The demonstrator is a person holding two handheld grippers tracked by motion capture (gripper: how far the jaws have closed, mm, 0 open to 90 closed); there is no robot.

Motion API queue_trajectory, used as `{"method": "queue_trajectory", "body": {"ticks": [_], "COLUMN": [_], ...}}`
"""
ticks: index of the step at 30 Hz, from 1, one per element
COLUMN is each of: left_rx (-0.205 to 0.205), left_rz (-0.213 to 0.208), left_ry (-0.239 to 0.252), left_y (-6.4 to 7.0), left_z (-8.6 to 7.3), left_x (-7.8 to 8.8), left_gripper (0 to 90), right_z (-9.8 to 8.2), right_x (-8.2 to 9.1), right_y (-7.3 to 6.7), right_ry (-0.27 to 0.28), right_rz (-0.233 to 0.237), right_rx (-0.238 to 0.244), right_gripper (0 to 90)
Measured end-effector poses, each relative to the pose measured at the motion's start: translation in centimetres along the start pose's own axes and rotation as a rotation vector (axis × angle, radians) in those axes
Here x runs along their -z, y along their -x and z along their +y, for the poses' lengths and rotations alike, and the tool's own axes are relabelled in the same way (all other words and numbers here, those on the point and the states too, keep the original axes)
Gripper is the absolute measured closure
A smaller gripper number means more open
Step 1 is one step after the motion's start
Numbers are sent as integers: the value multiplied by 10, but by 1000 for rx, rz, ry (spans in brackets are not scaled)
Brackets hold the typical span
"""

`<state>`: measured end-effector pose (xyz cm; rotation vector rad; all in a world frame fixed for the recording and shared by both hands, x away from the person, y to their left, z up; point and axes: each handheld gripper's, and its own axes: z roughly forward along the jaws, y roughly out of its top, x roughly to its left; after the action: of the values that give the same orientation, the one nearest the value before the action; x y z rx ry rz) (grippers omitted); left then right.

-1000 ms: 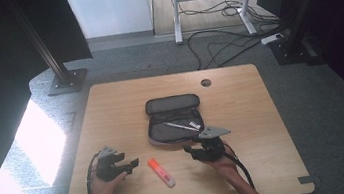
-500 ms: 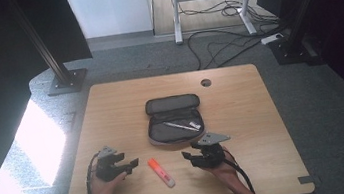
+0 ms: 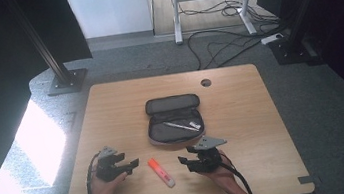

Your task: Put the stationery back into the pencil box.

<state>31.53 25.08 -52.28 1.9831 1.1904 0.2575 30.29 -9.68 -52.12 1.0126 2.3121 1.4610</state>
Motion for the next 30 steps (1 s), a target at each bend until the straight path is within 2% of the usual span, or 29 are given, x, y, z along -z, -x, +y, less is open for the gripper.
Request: {"method": "queue_trajectory", "body": {"ticks": [30], "left_rx": [2], "left_rz": [-4], "left_ry": [5], "left_y": [0], "left_z": [1], "left_x": [1], "left_gripper": [284], "right_z": [4], "right_x": [-20], "right_y": [-34], "right_ry": [-28], "right_rz": [63], "right_rx": [33], "right_gripper": [442]}}
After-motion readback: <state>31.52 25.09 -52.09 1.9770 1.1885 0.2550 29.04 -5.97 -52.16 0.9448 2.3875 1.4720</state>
